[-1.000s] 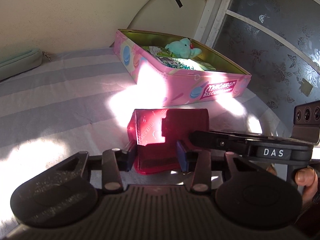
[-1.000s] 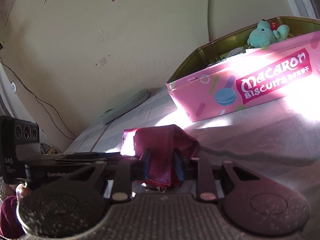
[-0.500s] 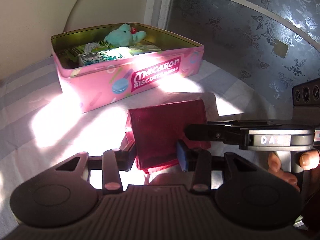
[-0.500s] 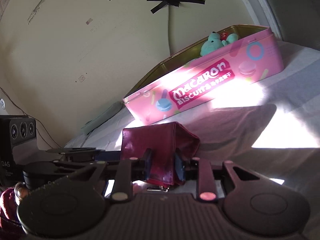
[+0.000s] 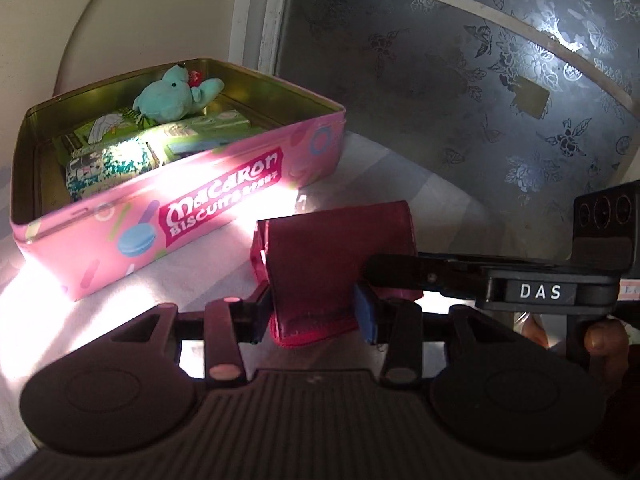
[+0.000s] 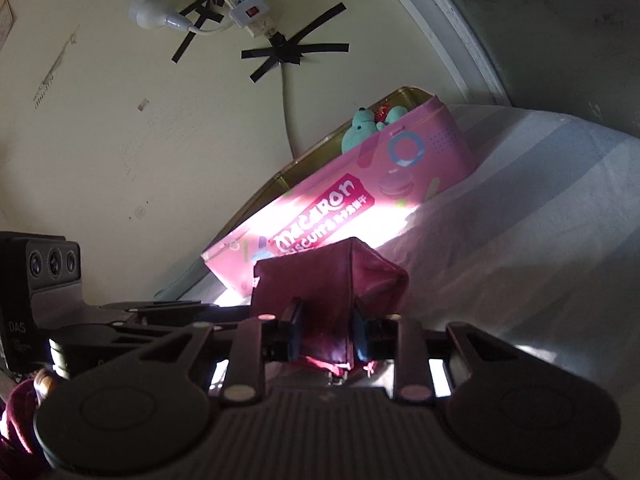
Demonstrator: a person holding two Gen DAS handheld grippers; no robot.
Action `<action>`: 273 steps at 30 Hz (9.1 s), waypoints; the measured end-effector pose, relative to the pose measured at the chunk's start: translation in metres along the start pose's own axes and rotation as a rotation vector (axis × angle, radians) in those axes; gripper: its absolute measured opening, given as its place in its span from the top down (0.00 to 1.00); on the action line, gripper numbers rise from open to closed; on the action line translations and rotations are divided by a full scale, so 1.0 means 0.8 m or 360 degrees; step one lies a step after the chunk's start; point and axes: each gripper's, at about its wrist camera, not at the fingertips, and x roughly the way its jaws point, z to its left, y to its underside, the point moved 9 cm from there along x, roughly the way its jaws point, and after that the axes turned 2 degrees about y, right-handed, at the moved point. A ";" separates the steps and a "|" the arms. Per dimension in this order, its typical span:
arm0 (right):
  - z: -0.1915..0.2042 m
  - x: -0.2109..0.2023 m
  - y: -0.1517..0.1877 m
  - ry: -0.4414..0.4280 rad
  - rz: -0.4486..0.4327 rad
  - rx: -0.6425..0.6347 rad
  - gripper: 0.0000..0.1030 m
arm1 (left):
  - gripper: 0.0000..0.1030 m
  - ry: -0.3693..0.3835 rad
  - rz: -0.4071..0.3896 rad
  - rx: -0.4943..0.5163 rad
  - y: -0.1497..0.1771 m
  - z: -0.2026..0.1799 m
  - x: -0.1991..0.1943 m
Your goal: Organize objects
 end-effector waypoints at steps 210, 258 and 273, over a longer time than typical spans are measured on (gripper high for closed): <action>0.264 0.247 0.148 -0.0098 0.0448 -0.0706 0.51 | 0.30 -0.1114 -0.0265 -0.0737 0.188 0.320 -0.277; 0.143 0.093 0.126 0.0190 0.0340 -0.0586 0.26 | 0.27 -0.0525 -0.0097 -0.0488 0.158 0.189 -0.185; 0.050 0.020 0.086 0.0353 0.0178 -0.0485 0.40 | 0.28 -0.0407 0.0057 -0.0180 0.099 0.102 -0.087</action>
